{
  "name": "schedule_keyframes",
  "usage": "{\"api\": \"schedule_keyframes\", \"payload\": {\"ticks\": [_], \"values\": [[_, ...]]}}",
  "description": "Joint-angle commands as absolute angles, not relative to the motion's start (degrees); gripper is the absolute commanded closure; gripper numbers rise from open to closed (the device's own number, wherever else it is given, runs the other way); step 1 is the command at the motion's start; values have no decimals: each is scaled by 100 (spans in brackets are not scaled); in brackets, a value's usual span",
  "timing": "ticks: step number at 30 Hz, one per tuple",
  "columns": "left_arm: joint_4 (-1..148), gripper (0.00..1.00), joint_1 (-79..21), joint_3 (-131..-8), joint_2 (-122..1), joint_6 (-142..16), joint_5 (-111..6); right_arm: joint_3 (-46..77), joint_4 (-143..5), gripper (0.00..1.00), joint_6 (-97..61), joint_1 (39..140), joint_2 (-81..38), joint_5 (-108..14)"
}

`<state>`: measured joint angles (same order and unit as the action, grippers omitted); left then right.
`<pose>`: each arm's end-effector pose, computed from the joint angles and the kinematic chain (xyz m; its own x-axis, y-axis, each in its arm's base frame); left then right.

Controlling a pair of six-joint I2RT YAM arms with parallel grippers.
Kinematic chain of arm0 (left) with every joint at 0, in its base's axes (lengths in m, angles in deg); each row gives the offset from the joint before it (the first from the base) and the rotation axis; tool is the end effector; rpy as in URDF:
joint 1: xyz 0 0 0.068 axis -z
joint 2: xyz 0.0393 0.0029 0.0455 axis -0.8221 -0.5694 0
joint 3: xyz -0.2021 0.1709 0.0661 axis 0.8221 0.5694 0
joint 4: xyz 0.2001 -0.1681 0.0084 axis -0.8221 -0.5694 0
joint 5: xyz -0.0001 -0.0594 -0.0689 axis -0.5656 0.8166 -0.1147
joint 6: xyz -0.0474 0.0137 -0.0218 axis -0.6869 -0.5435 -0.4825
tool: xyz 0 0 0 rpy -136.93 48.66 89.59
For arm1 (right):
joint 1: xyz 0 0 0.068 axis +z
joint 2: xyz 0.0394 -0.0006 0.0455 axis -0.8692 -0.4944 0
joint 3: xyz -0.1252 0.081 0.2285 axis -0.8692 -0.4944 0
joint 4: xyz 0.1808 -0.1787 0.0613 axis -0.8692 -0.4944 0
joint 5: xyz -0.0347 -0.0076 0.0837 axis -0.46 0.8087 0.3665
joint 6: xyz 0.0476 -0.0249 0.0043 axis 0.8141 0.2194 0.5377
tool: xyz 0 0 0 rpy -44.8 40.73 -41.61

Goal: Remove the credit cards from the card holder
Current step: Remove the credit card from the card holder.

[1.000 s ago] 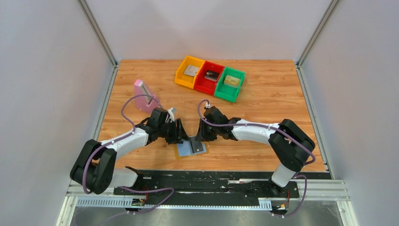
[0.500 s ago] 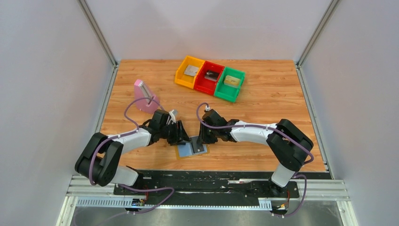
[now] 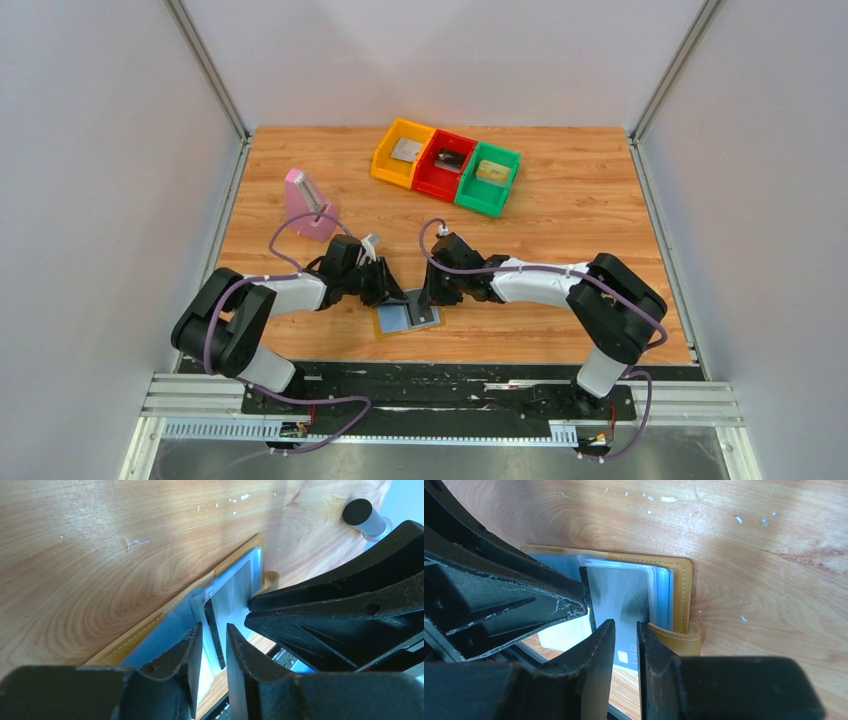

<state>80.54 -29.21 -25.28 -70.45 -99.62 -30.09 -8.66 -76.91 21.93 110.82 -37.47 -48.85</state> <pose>0.2169 -0.1266 0.1258 -0.9562 -0.2439 -0.1621 -0.0402 0.6575 -0.7523 0.2081 0.2578 0.1523 -0.9418 -0.0004 -0.3361 -0.1716 0.8603 0.4801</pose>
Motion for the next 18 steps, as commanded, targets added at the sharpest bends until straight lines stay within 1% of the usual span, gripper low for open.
{"api": "schedule_keyframes", "payload": {"ticks": [1, 3, 8, 10, 11, 12, 14, 18], "values": [[8461, 71, -2950, -2419, -7155, -10101, -2950, -1055, -7831, 76, 2215, 11119, -3749, -5118], [8564, 74, -2953, -2378, -7174, -10156, -2906, -1064, -7831, 76, 2219, 11119, -3732, -5118], [8885, 78, -2949, -2298, -7247, -10340, -2707, -1092, -7790, 76, 2225, 11121, -3728, -5101], [8915, 82, -2952, -2287, -7251, -10373, -2688, -1100, -7787, 76, 2232, 11117, -3744, -5101], [8917, 87, -2954, -2286, -7245, -10381, -2681, -1106, -7787, 76, 2235, 11117, -3745, -5108], [8907, 89, -2954, -2285, -7237, -10384, -2678, -1110, -7787, 76, 2241, 11109, -3749, -5109], [8867, 99, -2984, -2280, -7211, -10385, -2655, -1138, -7787, 76, 2250, 11114, -3730, -5137], [8784, 100, -3169, -2194, -7093, -10419, -2618, -1209, -7787, 76, 2278, 11070, -3664, -5196]]}}
